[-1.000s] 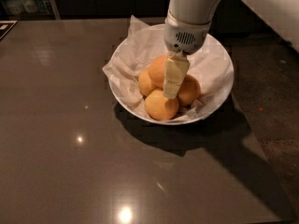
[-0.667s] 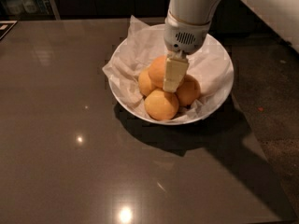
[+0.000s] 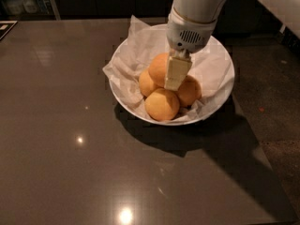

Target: Pick orange from white bowl

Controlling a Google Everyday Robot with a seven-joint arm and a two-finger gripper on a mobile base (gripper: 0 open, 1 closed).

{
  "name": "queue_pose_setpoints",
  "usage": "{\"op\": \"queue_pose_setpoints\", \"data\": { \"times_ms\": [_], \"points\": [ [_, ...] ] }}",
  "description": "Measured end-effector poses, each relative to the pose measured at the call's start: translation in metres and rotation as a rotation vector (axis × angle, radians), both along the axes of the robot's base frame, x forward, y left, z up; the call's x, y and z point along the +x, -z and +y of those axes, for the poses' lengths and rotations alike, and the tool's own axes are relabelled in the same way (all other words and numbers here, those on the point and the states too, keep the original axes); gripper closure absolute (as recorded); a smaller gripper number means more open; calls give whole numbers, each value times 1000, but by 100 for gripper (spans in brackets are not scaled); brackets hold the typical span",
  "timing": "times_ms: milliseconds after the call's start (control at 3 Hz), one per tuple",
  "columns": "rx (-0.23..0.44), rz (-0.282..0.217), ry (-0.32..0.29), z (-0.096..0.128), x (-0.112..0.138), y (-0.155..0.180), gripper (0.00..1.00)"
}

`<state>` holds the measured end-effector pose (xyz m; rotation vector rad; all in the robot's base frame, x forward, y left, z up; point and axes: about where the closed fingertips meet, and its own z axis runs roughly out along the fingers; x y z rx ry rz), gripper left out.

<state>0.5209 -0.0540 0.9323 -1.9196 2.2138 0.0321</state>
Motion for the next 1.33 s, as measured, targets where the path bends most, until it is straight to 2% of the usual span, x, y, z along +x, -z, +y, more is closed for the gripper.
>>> {"op": "queue_pose_setpoints", "data": {
  "times_ms": [333, 667, 1333],
  "points": [
    [62, -89, -60, 3, -23, -28, 100],
    [114, -111, -120, 3, -49, -48, 100],
    [71, -73, -223, 4, -93, -70, 100]
  ]
}}
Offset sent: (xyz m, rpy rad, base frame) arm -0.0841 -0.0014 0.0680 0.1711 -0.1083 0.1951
